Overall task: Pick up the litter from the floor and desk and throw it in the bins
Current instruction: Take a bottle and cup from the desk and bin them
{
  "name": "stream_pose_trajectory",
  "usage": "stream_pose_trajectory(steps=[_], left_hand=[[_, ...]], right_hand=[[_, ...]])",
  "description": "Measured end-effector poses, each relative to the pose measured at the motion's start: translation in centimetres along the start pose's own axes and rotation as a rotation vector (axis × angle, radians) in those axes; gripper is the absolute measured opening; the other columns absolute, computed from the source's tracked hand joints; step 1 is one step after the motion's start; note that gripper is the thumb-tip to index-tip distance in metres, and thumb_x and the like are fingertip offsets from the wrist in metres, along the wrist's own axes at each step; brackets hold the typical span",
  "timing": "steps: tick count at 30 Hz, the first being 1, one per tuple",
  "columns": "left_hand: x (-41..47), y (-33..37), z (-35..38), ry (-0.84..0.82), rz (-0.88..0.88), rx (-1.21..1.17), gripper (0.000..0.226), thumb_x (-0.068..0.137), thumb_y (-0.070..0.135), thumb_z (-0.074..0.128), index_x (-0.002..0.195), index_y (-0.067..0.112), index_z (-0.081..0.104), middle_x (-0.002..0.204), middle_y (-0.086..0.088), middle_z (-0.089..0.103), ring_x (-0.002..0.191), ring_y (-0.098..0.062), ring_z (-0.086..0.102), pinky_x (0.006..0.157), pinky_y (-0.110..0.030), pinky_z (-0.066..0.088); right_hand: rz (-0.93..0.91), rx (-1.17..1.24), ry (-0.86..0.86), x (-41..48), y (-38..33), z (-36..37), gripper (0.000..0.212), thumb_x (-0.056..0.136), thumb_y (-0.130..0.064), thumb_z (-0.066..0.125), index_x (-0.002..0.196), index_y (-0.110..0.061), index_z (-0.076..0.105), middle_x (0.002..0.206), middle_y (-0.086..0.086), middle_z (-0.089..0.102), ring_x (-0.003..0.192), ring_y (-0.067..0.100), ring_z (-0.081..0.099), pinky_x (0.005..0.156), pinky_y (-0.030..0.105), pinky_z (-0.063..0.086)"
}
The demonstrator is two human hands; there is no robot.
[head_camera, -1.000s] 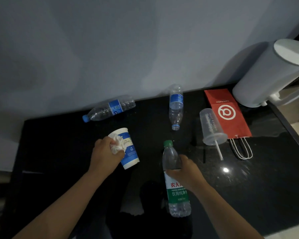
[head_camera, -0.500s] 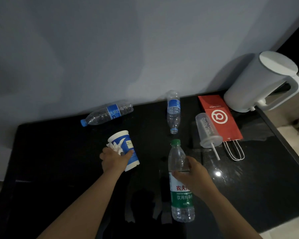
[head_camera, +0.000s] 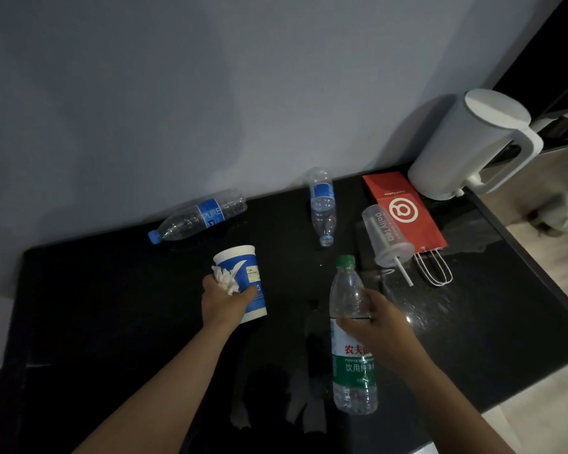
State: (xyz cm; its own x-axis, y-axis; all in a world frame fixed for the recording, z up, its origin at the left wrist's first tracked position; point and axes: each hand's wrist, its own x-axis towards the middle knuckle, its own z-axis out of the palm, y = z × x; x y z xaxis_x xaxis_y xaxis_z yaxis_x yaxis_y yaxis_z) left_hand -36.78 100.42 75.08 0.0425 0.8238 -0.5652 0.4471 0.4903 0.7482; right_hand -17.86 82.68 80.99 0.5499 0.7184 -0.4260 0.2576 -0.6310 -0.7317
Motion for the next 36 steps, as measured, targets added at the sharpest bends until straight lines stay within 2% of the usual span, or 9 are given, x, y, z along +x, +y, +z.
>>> stream_pose_trajectory(steps=[5,10,14,19,22,24,28,31,36], left_hand=[[-2.4,1.2,0.2,-0.082,0.205,-0.061,0.072,0.071,0.020,0.082,0.128,0.020,0.039,0.114,0.002,0.058,0.083,-0.005,0.059,0.061,-0.021,0.046],[-6.8,3.9,1.5,-0.217,0.351,-0.202,0.065,0.071,0.018,0.082,0.119,0.035,0.043,0.110,0.012,0.062,0.092,-0.004,0.065,0.068,-0.020,0.052],[-11.7,7.1,3.2,-0.365,0.476,-0.317,0.072,0.063,0.021,0.084,0.122,0.038,0.046,0.111,0.011,0.066,0.096,0.002,0.066,0.063,-0.012,0.054],[-18.5,11.2,6.2,-0.477,0.587,-0.437,0.078,0.049,0.038,0.082,0.119,0.041,0.049,0.109,0.018,0.067,0.100,-0.001,0.066,0.069,-0.016,0.055],[-23.4,12.9,9.4,-0.556,0.627,-0.448,0.079,0.050,0.035,0.081,0.122,0.032,0.050,0.106,0.015,0.069,0.099,-0.004,0.068,0.072,-0.021,0.058],[-26.9,13.7,11.9,-0.610,0.655,-0.446,0.069,0.053,0.031,0.080,0.116,0.032,0.052,0.103,0.015,0.070,0.098,-0.005,0.068,0.072,-0.023,0.059],[-34.6,14.1,16.8,-0.727,0.689,-0.461,0.081,0.048,0.039,0.081,0.123,0.026,0.052,0.109,0.007,0.070,0.100,-0.010,0.069,0.077,-0.030,0.059],[-40.0,14.0,20.3,-0.824,0.756,-0.469,0.070,0.053,0.037,0.081,0.118,0.026,0.056,0.108,0.005,0.071,0.100,-0.013,0.069,0.077,-0.031,0.059],[-46.9,14.0,24.8,-0.988,0.845,-0.418,0.068,0.061,0.030,0.087,0.121,0.023,0.055,0.112,0.000,0.070,0.103,-0.019,0.068,0.080,-0.037,0.058]], right_hand=[[0.010,0.092,0.082,-1.7,-0.4,-1.6,0.044,0.075,-0.025,0.078,0.102,-0.041,0.048,0.088,-0.011,0.065,0.074,0.000,0.067,0.057,0.017,0.051],[-0.040,0.184,0.169,-4.1,-0.5,-4.8,0.046,0.075,-0.024,0.078,0.095,-0.050,0.046,0.081,-0.021,0.064,0.072,-0.020,0.060,0.046,0.004,0.044],[-0.106,0.275,0.250,-6.7,-0.2,-8.3,0.047,0.076,-0.022,0.077,0.094,-0.053,0.046,0.084,-0.043,0.060,0.077,-0.021,0.059,0.050,0.003,0.045],[-0.153,0.317,0.459,-10.8,1.4,-14.2,0.054,0.073,-0.030,0.078,0.112,-0.049,0.046,0.090,-0.025,0.059,0.079,-0.021,0.058,0.048,0.005,0.045],[-0.178,0.315,0.577,-14.7,3.0,-18.8,0.064,0.072,-0.036,0.078,0.126,-0.040,0.046,0.102,-0.020,0.063,0.087,-0.006,0.062,0.063,0.012,0.049],[-0.212,0.331,0.660,-17.7,4.4,-22.1,0.059,0.073,-0.033,0.078,0.123,-0.043,0.048,0.101,-0.018,0.066,0.087,-0.003,0.066,0.063,0.013,0.050],[-0.239,0.346,0.798,-23.9,7.8,-28.0,0.059,0.075,-0.031,0.075,0.122,-0.045,0.043,0.094,-0.023,0.064,0.082,-0.011,0.063,0.056,0.010,0.046],[-0.230,0.354,0.887,-28.5,10.2,-31.8,0.059,0.073,-0.034,0.075,0.122,-0.046,0.044,0.094,-0.026,0.061,0.082,-0.009,0.062,0.057,0.011,0.045],[-0.221,0.335,1.006,-34.9,13.4,-36.0,0.081,0.058,-0.054,0.068,0.134,-0.036,0.044,0.108,-0.019,0.061,0.097,-0.002,0.058,0.067,0.016,0.046]])
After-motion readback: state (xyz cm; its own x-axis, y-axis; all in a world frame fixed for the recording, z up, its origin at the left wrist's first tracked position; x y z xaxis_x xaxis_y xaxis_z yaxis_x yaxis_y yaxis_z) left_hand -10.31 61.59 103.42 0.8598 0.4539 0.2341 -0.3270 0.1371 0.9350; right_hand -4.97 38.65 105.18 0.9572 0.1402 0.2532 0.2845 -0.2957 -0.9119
